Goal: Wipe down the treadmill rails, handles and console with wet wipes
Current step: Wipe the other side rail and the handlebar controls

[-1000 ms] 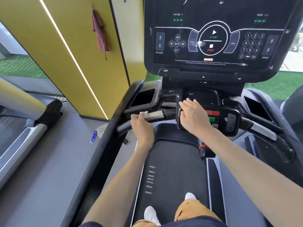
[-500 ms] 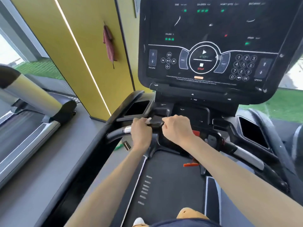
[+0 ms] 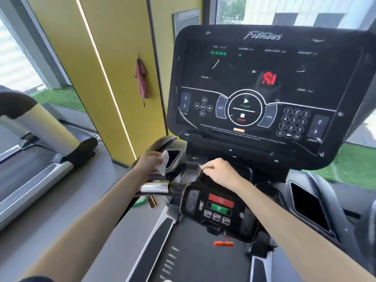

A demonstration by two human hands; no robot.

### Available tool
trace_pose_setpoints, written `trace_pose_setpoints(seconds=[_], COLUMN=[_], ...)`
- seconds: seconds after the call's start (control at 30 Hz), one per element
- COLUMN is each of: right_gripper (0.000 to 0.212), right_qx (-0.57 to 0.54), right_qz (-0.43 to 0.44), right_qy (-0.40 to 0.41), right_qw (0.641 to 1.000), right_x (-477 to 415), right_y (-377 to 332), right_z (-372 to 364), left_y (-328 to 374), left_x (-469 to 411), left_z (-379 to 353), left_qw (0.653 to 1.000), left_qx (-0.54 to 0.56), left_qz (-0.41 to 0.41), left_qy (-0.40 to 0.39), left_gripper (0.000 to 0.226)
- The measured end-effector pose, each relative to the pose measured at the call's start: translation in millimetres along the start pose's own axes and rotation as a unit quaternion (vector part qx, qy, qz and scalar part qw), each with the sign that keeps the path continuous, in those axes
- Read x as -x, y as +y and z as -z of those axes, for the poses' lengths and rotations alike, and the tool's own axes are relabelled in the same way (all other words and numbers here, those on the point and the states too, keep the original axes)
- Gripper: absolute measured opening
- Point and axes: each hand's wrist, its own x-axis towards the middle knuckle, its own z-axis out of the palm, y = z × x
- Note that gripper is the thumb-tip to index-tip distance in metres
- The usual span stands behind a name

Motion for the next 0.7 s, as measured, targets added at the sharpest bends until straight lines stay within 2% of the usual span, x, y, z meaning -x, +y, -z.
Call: trace_pose_setpoints(seconds=[0.13,0.23,0.27,0.37,0.47,0.57,0.63,0.7], right_gripper=[0.038,0.044,0.046,0.050,0.057,0.063,0.066,0.066], right_qx=[0.043,0.056,0.061,0.081,0.087,0.106,0.113,0.116], right_qz=[-0.036,-0.103,-0.121,-0.162,-0.183,-0.180,-0.185,-0.196], right_qy=[-0.013,-0.022,-0.029,-0.037,-0.038,-0.048,-0.062,-0.062], right_qw=[0.998,0.993,0.990,0.983,0.978,0.977,0.974,0.972], right_x=[-13,-27,-33,-48,-57,-62,-63,-65], right_y=[7,14,16,19,18,15,12,12], right_z=[0,-10,-14,-24,-32,-36,-35,-35], left_y=[11,10,6,-3,-8,-16,-24,-25], left_x=[-26,-59,-69,-81,-80,-90,-89,-80], left_z=[-35,-49,-52,-66,-82,-81,-79,-89], left_qw=[0.988,0.956,0.942,0.907,0.867,0.847,0.829,0.802], left_qx=[-0.132,-0.254,-0.290,-0.372,-0.427,-0.451,-0.450,-0.449], left_qz=[-0.077,-0.148,-0.166,-0.193,-0.253,-0.277,-0.321,-0.361], left_qy=[-0.032,-0.023,-0.020,-0.039,-0.048,-0.046,-0.084,-0.158], left_gripper=[0.032,0.049,0.048,0.021,0.022,0.031,0.037,0.040])
